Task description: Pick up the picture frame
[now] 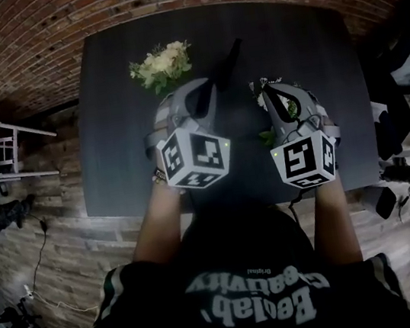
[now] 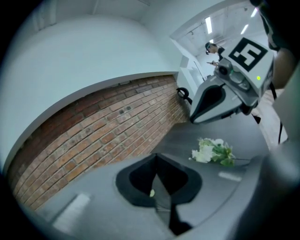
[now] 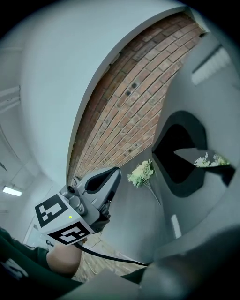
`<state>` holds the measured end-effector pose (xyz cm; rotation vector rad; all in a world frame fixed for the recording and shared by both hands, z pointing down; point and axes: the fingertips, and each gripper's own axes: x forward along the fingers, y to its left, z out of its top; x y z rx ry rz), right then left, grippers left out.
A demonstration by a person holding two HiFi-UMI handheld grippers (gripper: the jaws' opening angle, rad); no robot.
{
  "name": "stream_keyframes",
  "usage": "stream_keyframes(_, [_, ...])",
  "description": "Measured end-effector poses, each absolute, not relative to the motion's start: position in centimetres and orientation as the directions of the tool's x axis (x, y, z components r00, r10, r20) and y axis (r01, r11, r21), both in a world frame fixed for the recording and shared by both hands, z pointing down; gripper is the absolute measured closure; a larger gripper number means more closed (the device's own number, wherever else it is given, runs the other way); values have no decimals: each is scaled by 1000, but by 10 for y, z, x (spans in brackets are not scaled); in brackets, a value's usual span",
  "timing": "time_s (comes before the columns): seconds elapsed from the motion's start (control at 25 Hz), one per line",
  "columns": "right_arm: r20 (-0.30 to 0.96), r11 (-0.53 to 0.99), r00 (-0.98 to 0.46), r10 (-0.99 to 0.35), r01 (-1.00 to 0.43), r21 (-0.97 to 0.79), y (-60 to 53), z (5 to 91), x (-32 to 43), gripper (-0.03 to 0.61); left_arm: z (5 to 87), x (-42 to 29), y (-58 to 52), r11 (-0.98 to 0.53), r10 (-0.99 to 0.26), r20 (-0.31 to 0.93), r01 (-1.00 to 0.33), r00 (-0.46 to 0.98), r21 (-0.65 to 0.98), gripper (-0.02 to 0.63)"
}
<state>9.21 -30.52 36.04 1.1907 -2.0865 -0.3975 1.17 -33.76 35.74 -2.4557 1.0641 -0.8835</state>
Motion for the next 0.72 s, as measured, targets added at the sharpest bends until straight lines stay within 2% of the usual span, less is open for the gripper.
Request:
stream_keyframes(0.12, [415, 541, -354, -838, -636, 550, -311, 364, 100, 572, 365, 18, -340, -668, -744, 428, -558, 513, -492, 598])
stream_keyframes(0.4, [416, 570, -393, -820, -631, 526, -320, 373, 113, 572, 384, 30, -350, -682, -723, 477, -626, 499, -378, 486])
stream_keyframes(0.52, [412, 575, -404, -817, -630, 523, -322, 376, 119, 572, 399, 38, -350, -702, -692, 516, -636, 504, -320, 418])
stream_keyframes(0.72, [425, 591, -414, -805, -623, 512, -326, 386, 127, 572, 422, 49, -352, -720, -657, 561, -640, 504, -268, 382])
